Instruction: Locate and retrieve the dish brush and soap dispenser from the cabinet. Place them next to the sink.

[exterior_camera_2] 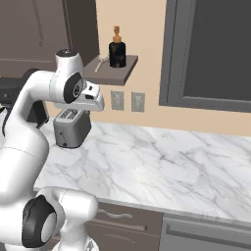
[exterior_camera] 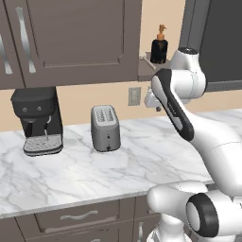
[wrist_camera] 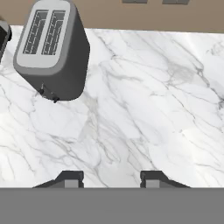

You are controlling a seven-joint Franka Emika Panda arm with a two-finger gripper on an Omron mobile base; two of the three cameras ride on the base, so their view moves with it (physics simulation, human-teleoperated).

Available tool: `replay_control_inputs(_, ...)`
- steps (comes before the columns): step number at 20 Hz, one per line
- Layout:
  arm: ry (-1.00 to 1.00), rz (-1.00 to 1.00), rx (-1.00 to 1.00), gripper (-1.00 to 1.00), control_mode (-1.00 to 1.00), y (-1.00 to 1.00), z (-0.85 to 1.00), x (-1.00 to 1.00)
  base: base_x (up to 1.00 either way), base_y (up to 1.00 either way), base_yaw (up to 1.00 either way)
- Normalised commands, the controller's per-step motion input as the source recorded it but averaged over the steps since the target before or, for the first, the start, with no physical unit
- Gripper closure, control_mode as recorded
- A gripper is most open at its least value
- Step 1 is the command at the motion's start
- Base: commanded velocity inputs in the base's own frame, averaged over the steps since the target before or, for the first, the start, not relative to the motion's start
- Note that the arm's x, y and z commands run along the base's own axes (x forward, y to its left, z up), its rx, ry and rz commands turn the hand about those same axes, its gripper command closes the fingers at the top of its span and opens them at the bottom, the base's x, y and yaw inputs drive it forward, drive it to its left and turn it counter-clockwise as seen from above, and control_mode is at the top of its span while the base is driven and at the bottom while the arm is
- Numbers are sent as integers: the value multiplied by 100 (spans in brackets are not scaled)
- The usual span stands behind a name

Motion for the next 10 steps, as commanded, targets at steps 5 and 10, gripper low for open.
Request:
replay_control_inputs(5,-2,0,0,-100,-100,0,1,-14,0,0,0)
replay_control_inputs(10,-10,-2,0,-100,-100,0,12,-44,0,0,0)
